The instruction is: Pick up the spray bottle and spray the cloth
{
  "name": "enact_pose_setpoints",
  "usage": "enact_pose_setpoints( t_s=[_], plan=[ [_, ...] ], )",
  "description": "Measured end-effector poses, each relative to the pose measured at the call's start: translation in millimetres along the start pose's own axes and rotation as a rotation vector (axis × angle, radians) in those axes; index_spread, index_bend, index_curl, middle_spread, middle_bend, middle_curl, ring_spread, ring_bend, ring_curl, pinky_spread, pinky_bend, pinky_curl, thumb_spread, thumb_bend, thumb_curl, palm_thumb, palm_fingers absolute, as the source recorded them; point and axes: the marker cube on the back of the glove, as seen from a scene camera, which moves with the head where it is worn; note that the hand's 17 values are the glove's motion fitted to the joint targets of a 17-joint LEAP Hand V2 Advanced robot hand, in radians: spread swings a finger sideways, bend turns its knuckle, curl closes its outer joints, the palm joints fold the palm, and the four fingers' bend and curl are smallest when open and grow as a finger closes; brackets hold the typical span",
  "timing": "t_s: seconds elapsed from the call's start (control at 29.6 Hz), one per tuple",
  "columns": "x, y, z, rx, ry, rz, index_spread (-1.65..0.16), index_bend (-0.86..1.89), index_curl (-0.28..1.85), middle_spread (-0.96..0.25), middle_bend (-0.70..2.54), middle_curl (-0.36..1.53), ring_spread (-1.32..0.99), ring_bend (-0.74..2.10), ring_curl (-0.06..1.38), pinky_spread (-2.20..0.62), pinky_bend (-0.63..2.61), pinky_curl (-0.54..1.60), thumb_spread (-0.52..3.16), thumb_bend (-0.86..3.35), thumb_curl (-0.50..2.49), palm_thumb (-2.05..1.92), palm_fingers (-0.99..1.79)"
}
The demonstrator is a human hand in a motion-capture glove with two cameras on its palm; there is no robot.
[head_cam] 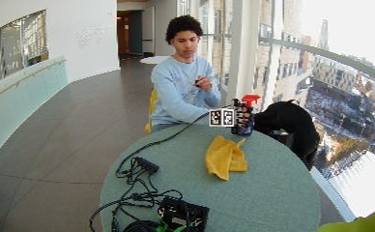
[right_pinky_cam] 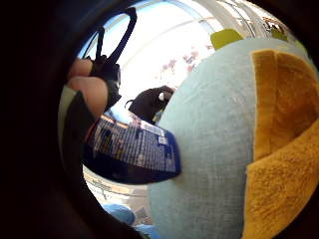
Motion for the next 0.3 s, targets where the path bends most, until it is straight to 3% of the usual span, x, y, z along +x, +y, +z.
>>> enact_pose_setpoints(
  t_s=[0.3],
  plan=[
    [-11, 36, -62, -0.014, 0.125, -0.037, -0.34, 0.1, 0.22, -0.11, 0.26, 0.45, -0.09, 0.48, 0.38, 0.04, 0.37, 0.36, 0.95, -0.03, 0.54, 0.84, 0.86]
  ],
)
